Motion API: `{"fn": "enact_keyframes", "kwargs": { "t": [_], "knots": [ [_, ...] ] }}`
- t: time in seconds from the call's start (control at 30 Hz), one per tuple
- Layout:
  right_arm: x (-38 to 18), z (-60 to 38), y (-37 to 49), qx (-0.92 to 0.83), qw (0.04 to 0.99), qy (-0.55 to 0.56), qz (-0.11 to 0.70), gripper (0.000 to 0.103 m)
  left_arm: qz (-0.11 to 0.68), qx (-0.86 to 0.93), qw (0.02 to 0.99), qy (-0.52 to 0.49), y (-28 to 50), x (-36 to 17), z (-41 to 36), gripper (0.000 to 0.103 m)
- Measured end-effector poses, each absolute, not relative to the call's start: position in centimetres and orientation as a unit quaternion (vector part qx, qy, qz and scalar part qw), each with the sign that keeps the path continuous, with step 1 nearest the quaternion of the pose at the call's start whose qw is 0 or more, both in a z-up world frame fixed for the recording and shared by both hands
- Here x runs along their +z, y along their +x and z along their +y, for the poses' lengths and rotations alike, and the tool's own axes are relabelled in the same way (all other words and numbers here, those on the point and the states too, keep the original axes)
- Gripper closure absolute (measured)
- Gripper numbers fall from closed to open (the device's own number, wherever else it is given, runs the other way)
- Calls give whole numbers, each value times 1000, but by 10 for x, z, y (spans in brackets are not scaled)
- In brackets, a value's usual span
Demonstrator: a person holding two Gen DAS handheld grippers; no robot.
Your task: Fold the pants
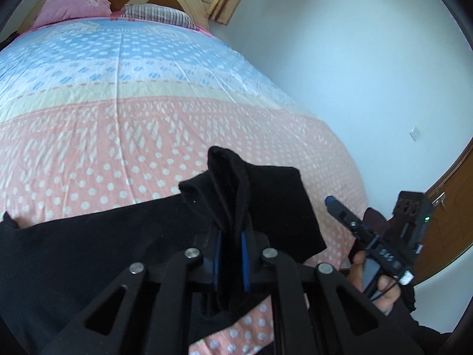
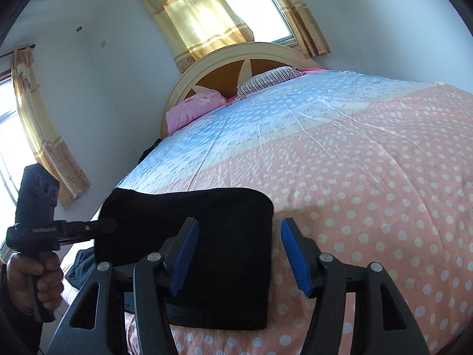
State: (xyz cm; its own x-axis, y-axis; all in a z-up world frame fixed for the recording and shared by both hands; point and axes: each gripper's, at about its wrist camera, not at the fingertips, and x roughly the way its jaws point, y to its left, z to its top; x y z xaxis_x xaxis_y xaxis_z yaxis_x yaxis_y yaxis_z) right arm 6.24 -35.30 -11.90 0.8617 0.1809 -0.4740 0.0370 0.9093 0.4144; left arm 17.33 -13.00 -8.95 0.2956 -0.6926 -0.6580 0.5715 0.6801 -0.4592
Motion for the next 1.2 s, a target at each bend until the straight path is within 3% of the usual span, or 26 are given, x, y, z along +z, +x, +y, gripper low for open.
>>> {"fn": "enact_keyframes", "kwargs": {
  "t": [0.27, 0.5, 0.83, 1.03, 1.1, 1.17, 1.2],
  "knots": [
    [-116, -338, 57, 78, 947, 189, 250, 43, 449, -358, 812, -107, 175, -89, -85, 92],
    [-115, -303, 54, 148, 946, 133, 257, 43, 472, -314, 811, -142, 190, -124, -49, 92],
    [-154, -265, 75, 161, 912, 52, 373, 43, 487, -287, 818, -103, 199, -164, -53, 91],
    [-151, -266, 74, 161, 916, 47, 365, 42, 473, -282, 833, -59, 192, -165, -55, 79],
    [-144, -263, 70, 152, 925, 40, 347, 42, 471, -280, 835, -56, 188, -161, -47, 71],
    [-135, -257, 67, 154, 930, 35, 331, 42, 461, -263, 847, -41, 182, -155, -33, 48],
    [-128, -250, 66, 164, 931, 33, 323, 42, 451, -253, 855, -35, 178, -151, -24, 45]
  ]
}}
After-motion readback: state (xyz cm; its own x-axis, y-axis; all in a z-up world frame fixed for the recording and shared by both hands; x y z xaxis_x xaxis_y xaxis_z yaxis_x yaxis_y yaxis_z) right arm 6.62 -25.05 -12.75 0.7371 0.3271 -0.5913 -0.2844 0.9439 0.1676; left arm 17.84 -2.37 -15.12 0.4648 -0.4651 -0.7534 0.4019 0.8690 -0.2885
